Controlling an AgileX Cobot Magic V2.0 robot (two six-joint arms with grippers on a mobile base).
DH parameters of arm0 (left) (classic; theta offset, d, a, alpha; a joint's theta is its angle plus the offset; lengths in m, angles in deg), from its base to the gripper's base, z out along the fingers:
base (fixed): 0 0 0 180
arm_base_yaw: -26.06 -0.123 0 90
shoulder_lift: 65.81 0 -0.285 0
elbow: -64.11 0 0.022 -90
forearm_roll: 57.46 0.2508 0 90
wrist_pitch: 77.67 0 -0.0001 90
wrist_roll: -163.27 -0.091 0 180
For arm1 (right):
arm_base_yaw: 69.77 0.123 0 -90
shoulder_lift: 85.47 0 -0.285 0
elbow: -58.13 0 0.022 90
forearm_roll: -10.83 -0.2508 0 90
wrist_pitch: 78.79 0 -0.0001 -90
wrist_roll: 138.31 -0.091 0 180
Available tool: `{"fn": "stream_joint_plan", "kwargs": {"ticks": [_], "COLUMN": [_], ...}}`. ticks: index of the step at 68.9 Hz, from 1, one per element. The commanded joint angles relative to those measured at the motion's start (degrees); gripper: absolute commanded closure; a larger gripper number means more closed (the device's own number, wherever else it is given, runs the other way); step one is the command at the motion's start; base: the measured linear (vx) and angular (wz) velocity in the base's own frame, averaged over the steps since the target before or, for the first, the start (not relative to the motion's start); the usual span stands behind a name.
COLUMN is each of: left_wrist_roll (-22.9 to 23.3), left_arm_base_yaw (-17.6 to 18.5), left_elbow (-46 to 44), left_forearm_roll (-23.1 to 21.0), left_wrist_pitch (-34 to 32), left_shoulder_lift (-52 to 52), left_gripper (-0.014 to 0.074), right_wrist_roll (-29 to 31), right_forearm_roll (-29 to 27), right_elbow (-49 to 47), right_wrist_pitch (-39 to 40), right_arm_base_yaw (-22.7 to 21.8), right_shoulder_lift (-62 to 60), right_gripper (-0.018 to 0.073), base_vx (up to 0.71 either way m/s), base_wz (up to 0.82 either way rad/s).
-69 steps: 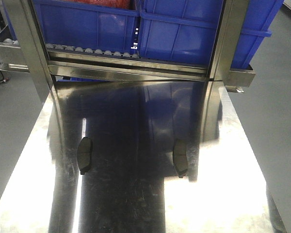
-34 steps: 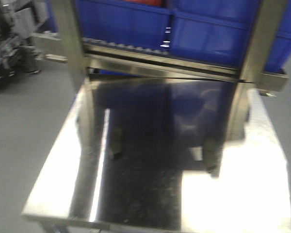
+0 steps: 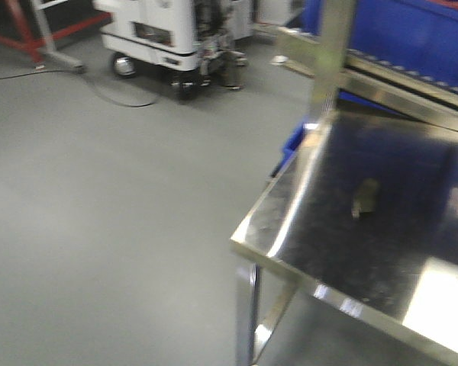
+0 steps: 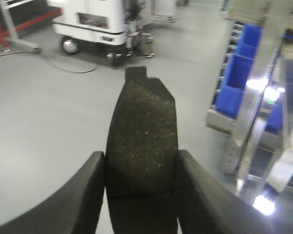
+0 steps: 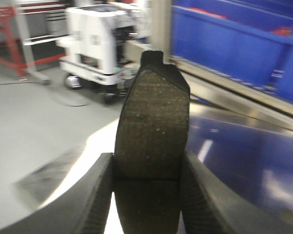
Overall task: Move and align brake pads A on conveyor
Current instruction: 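Turn the base away from the table holding both pads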
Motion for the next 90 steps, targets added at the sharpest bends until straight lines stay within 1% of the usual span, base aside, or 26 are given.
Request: {"fn": "stream_joint_plan", "kwargs": {"ticks": [1,52,79,90], "left_wrist_roll": [0.04,0.04,0.04,0.04], "left_arm_base_yaw": [0.19,0.19,0.19,0.19], "left_elbow": [-1.64,-1.64,-1.64,-1.64], "left_forearm_roll": [-0.57,-0.57,-0.57,-0.57], "left_wrist_pitch": [-5.23,-4.97,-4.77,-4.77], "left_shoulder_lift": [0.33,0.26,0.26,0.26], "left_gripper": [0.0602,0.0602,0.0602,0.0602], "right_wrist_roll": [0.73,0.73,0.73,0.73], "right_forearm_roll": [0.06,0.06,0.06,0.06], "right_elbow": [-1.66,-1.66,-1.66,-1.66], "right_wrist_pitch": [5.68,5.68,5.68,5.68], "right_arm_base_yaw": [-0.10,-0.10,-0.10,-0.10], "right_shoulder_lift": [0.47,0.47,0.47,0.47], "right_gripper": [0.0561,0.0561,0.0561,0.0561], "base_vx": [-0.23,-0.20,-0.04,0.05], "base_wz": [0.83,0.78,0.79,0.57]}}
